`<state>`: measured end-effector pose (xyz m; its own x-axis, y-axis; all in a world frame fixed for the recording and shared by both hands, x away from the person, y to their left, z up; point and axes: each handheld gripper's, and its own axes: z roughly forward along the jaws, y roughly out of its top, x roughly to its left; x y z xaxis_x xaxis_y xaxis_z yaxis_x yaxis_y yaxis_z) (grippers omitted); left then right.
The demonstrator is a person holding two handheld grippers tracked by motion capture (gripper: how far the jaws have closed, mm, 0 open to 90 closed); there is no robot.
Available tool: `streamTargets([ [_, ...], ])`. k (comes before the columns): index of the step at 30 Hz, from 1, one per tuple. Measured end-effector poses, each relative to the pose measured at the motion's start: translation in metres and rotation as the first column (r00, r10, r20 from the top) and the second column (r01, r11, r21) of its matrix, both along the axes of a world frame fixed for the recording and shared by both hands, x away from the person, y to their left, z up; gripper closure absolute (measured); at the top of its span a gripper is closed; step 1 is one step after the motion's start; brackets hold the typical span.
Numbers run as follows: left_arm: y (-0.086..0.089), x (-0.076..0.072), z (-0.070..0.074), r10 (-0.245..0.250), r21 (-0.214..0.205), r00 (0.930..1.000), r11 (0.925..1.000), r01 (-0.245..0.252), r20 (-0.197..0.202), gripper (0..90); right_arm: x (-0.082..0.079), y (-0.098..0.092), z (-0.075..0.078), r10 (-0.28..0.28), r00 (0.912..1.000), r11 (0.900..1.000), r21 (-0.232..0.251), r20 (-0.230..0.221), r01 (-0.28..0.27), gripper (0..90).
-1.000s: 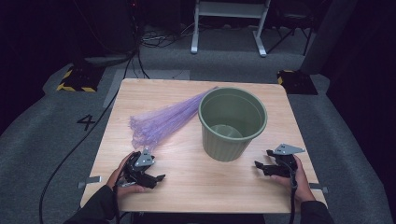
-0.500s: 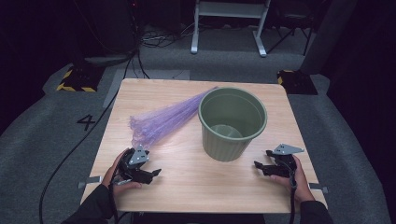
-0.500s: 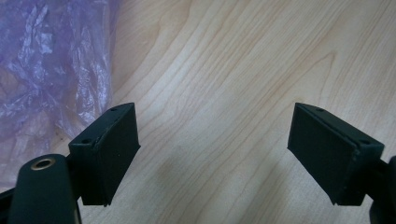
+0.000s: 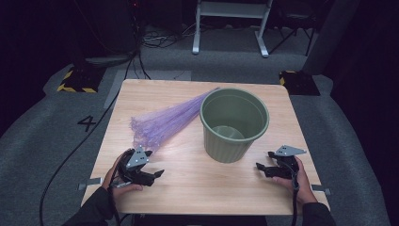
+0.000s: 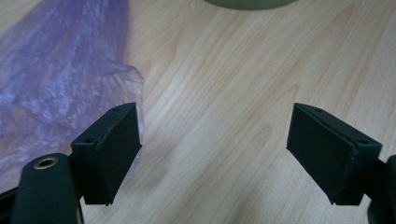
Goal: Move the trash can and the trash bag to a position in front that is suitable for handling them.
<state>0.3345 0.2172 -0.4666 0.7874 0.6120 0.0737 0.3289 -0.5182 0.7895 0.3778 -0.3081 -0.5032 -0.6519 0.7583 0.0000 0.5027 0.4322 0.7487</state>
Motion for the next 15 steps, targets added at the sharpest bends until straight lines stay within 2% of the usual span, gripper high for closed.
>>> streamTargets([
  [4, 0.005, 0.002, 0.006, 0.011, -0.012, 0.9998, 0.9999, -0.011, 0.016, 16.5, 0.0, 0.0, 0.0, 0.0, 1.0, 1.0, 0.0, -0.001, 0.0, 23.6],
  [8, 0.008, 0.006, 0.012, 0.025, -0.007, 0.9991, 0.9997, -0.025, 0.035, 15.7, 0.0, 0.0, 0.0, -0.001, 1.0, 1.0, 0.001, -0.001, 0.001, 23.6],
  [11, 0.012, 0.011, 0.016, 0.046, -0.017, 0.9978, 0.9988, -0.045, 0.048, 15.7, 0.0, 0.0, 0.0, 0.0, 1.0, 1.0, 0.001, -0.001, 0.0, 23.7],
  [15, 0.019, 0.022, 0.016, 0.071, -0.011, 0.9963, 0.9974, -0.071, 0.048, 16.1, 0.0, 0.0, 0.0, 0.0, 1.0, 1.0, 0.001, -0.001, 0.0, 23.7],
])
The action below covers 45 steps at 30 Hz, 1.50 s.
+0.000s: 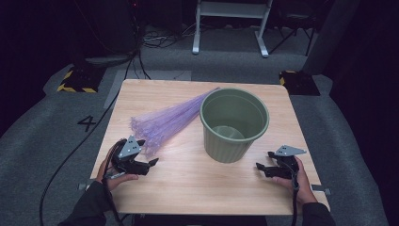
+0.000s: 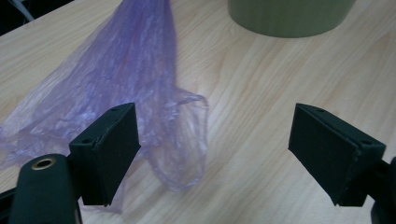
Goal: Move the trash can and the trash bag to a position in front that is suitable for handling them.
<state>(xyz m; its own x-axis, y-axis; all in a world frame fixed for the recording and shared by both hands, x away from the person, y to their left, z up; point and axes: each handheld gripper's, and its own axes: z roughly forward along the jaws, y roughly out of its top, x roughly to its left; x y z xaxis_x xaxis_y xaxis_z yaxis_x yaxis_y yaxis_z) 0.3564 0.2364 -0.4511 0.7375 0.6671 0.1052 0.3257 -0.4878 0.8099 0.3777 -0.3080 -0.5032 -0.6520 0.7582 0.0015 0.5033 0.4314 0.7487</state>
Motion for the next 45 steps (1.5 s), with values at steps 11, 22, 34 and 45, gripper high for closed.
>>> streamTargets([
  [11, 0.025, 0.036, -0.017, 0.117, -0.018, 0.9922, 0.9929, -0.118, -0.044, 16.8, 0.0, 0.0, 0.0, -0.001, 1.0, 1.0, 0.0, 0.001, 0.001, 23.7],
  [22, 0.016, 0.063, -0.045, 0.124, 0.088, 0.9768, 0.99, -0.11, -0.175, 40.7, 0.0, 0.0, 0.0, -0.005, 1.0, 1.0, 0.0, 0.001, 0.005, 23.7],
  [34, -0.011, 0.046, -0.043, -0.033, 0.059, 0.9772, 0.9972, 0.046, -0.21, 66.5, -0.001, 0.001, 0.0, -0.007, 1.0, 1.0, -0.001, 0.0, 0.007, 23.9],
  [45, -0.064, 0.017, -0.042, -0.16, 0.081, 0.9616, 0.9801, 0.182, -0.223, 57.2, -0.001, 0.001, 0.0, -0.007, 1.0, 1.0, -0.001, 0.001, 0.007, 23.9],
])
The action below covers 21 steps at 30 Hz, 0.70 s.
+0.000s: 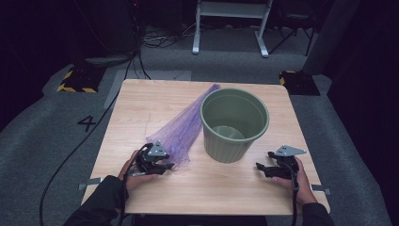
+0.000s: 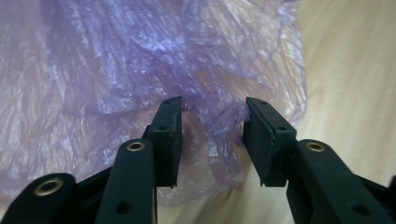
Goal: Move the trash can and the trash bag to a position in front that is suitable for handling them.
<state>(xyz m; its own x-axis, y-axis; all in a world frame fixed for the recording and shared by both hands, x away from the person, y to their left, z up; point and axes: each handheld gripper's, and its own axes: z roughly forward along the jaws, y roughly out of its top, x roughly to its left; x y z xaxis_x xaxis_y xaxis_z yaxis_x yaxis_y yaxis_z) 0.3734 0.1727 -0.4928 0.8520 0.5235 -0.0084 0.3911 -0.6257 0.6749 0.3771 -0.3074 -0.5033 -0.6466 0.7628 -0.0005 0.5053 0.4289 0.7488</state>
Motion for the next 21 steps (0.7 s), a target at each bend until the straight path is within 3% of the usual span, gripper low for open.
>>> streamTargets([
  [8, -0.032, -0.018, 0.004, -0.064, 0.03, 0.9976, 0.9975, 0.064, 0.027, 42.8, 0.0, 0.0, 0.0, 0.0, 1.0, 1.0, 0.0, 0.0, 0.0, 24.1],
  [11, -0.036, -0.024, 0.009, -0.077, 0.012, 0.9962, 0.997, 0.076, 0.04, 29.2, 0.0, 0.0, 0.0, 0.0, 1.0, 1.0, 0.001, -0.001, 0.0, 24.1],
  [15, -0.038, -0.033, 0.019, -0.077, -0.033, 0.9948, 0.9963, 0.079, 0.067, 22.0, 0.0, 0.0, 0.0, -0.001, 1.0, 1.0, 0.001, 0.0, 0.001, 24.1],
  [21, -0.034, -0.046, 0.032, -0.075, -0.057, 0.9902, 0.995, 0.082, 0.118, 17.7, 0.0, 0.0, 0.0, -0.001, 1.0, 1.0, 0.001, 0.0, 0.001, 24.1],
])
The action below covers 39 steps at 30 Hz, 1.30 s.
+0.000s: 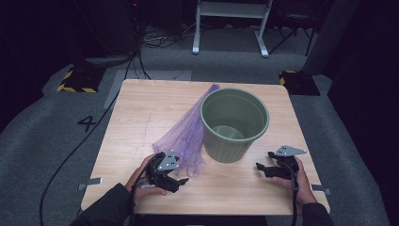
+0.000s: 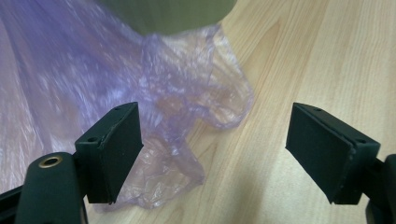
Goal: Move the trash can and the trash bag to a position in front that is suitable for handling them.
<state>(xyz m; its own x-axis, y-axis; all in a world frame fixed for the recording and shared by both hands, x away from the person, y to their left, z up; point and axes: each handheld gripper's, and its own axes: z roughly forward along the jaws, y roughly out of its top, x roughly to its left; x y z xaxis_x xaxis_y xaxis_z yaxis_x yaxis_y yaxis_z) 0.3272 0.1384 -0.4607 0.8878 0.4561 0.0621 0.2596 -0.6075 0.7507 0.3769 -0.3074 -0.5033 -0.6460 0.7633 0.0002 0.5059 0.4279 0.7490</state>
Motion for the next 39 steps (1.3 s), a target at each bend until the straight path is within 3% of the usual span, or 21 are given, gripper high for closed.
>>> streamTargets([
  [5, 0.015, -0.002, 0.014, 0.04, -0.046, 0.9985, 0.9982, -0.039, 0.036, 17.2, 0.0, 0.0, 0.0, 0.0, 1.0, 1.0, 0.0, -0.001, 0.0, 24.1],
  [9, 0.033, 0.008, 0.021, 0.102, -0.093, 0.9938, 0.991, -0.097, 0.045, 17.2, 0.0, 0.0, 0.0, 0.0, 1.0, 1.0, 0.0, 0.0, 0.0, 24.1],
  [12, 0.043, 0.017, 0.024, 0.136, -0.105, 0.9892, 0.9859, -0.13, 0.054, 17.2, 0.0, 0.0, 0.0, 0.0, 1.0, 1.0, 0.0, 0.0, 0.0, 24.0],
  [17, 0.06, 0.043, 0.018, 0.209, -0.128, 0.9772, 0.9708, -0.203, 0.037, 17.8, 0.0, 0.0, 0.0, 0.0, 1.0, 1.0, 0.001, 0.0, 0.0, 24.1],
  [20, 0.065, 0.055, 0.012, 0.243, -0.112, 0.9691, 0.9651, -0.237, 0.044, 18.2, 0.0, 0.0, 0.0, 0.001, 1.0, 1.0, 0.001, -0.001, -0.001, 24.1],
  [26, 0.07, 0.078, 0.001, 0.269, -0.112, 0.963, 0.9575, -0.266, 0.015, 18.1, 0.0, 0.0, 0.0, 0.001, 1.0, 1.0, 0.002, -0.001, -0.001, 24.1],
  [28, 0.071, 0.086, -0.004, 0.287, -0.12, 0.9579, 0.9512, -0.284, 0.006, 17.8, 0.0, 0.0, 0.0, 0.0, 1.0, 1.0, 0.002, 0.0, 0.0, 24.1],
  [32, 0.068, 0.1, -0.012, 0.28, -0.115, 0.9581, 0.9515, -0.285, -0.058, 17.9, 0.0, 0.0, 0.0, 0.0, 1.0, 1.0, 0.002, -0.001, 0.0, 24.1],
  [35, 0.064, 0.105, -0.017, 0.244, -0.123, 0.9649, 0.959, -0.255, -0.096, 22.4, 0.0, 0.0, 0.0, 0.0, 1.0, 1.0, 0.002, -0.001, 0.0, 24.1],
  [39, 0.054, 0.105, -0.023, 0.211, -0.067, 0.9706, 0.9733, -0.22, -0.115, 40.6, 0.0, 0.0, 0.0, 0.001, 1.0, 1.0, 0.002, -0.001, -0.001, 24.0],
])
